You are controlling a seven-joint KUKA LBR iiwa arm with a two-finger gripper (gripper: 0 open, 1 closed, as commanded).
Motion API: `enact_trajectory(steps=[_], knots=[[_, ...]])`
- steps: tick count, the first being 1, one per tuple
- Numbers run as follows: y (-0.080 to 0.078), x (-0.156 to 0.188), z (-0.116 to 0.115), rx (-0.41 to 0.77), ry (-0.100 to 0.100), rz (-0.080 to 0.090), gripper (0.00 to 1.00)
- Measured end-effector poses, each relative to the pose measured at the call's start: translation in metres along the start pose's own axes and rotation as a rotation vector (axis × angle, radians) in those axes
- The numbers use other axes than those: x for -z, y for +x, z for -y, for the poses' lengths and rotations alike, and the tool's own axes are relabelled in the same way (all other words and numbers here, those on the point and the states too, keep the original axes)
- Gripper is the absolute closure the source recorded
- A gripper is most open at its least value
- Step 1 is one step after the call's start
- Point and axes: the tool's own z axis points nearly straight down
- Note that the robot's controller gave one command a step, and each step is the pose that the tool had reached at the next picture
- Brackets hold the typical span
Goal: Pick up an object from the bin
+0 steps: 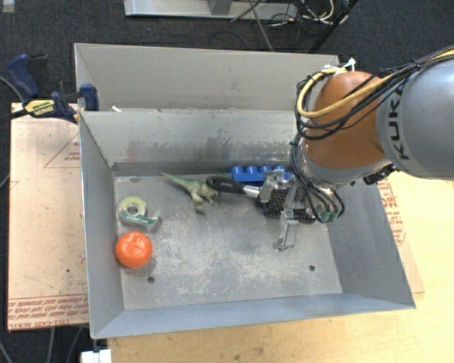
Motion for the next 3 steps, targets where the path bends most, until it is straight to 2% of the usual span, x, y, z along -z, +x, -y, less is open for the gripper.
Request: enact_trajectory(steps=[1,2,3], knots=[[-0.019,-0.039,0.053,-0.099,-0.001,0.005,0.00],[-0.043,-0.015,0.078,0.067,0.000,0.001,0.00],[-0.048,-0.013,0.091,-0.020,0.000,0.005,0.00]])
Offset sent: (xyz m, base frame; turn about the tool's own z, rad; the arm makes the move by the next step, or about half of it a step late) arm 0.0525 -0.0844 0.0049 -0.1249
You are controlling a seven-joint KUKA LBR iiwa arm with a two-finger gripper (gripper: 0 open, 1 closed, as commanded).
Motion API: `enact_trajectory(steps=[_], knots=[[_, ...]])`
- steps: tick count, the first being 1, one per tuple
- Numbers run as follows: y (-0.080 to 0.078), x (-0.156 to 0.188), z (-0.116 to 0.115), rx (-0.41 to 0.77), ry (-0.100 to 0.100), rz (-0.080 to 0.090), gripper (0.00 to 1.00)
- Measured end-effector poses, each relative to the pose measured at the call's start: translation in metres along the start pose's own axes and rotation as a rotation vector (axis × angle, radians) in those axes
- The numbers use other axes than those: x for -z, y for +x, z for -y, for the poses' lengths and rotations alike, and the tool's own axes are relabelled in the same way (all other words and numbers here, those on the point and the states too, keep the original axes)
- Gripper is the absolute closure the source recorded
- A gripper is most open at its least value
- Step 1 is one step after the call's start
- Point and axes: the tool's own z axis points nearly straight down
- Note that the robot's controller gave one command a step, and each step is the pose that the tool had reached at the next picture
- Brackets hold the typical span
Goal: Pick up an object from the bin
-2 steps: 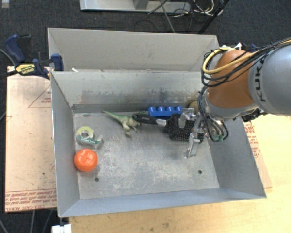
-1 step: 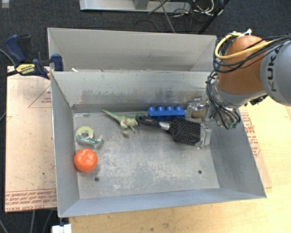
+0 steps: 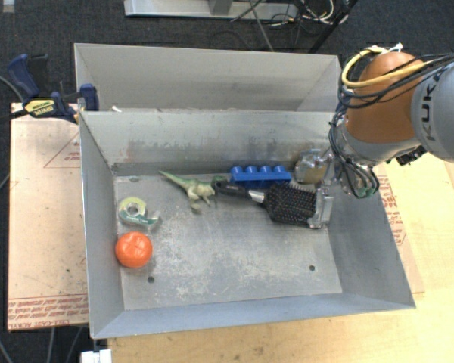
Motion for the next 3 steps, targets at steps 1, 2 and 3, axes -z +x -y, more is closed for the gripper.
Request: enact_trajectory(steps=[1,2,3], knots=[[-0.011,-0.045,0.007,-0.169,0.001,-0.003,0.00],[-0.015,-0.066,0.001,-0.095,0.004,0.001,1.00],[-0.015,-0.066,0.001,-0.095,0.004,0.001,1.00]])
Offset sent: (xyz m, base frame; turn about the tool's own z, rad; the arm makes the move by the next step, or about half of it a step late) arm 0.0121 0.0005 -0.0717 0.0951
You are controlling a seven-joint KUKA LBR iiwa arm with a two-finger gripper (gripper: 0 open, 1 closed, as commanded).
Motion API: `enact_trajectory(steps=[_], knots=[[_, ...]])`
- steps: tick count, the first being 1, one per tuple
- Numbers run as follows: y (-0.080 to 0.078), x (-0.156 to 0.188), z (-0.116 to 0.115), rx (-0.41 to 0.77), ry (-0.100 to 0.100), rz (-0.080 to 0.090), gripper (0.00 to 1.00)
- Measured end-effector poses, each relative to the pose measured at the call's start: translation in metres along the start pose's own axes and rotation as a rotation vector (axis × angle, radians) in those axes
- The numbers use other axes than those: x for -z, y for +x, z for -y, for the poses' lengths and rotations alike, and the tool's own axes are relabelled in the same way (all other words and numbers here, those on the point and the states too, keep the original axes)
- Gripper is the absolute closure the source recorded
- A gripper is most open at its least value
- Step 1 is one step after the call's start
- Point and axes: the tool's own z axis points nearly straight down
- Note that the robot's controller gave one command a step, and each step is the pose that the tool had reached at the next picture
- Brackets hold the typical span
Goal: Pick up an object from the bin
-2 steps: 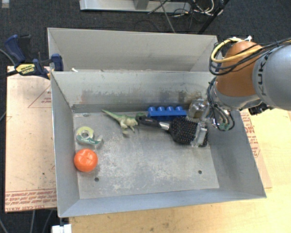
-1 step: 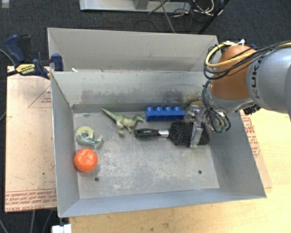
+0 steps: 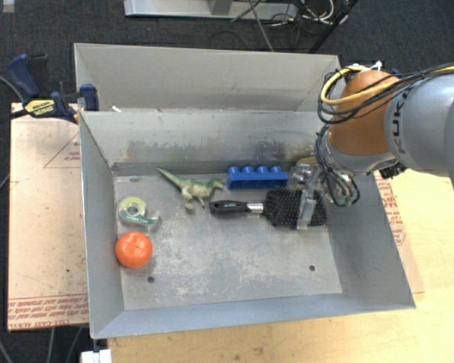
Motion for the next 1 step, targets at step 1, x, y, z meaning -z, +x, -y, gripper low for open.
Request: enact_trajectory(steps=[1], knots=[[0.0006,0.0029,0.0001,0.000,0.000,-0.001,1.00]])
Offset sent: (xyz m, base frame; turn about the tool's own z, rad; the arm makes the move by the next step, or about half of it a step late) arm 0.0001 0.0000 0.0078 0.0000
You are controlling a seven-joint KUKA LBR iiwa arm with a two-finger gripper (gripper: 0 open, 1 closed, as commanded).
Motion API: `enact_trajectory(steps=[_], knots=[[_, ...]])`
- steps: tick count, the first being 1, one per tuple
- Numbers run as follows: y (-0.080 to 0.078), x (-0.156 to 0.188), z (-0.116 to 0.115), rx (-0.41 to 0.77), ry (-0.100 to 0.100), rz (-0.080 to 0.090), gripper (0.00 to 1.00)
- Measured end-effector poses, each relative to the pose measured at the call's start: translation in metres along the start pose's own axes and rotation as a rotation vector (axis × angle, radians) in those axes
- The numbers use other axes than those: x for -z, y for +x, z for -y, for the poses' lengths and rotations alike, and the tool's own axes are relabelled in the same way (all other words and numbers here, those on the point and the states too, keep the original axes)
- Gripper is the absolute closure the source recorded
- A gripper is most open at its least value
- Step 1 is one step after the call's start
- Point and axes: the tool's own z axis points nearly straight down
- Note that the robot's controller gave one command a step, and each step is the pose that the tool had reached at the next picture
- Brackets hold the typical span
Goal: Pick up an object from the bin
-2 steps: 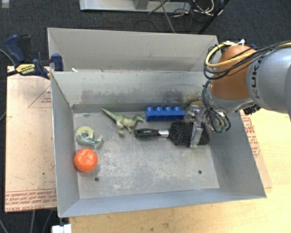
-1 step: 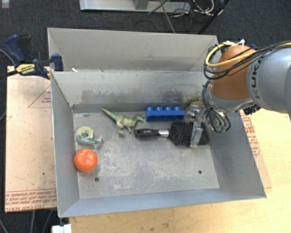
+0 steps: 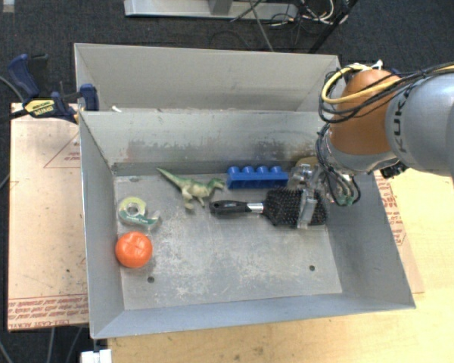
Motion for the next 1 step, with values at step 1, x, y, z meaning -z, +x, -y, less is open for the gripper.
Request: enact_trajectory(steps=[1], knots=[[0.0004,0.0088,-0.0004,0.000,-0.001,0.000,1.00]])
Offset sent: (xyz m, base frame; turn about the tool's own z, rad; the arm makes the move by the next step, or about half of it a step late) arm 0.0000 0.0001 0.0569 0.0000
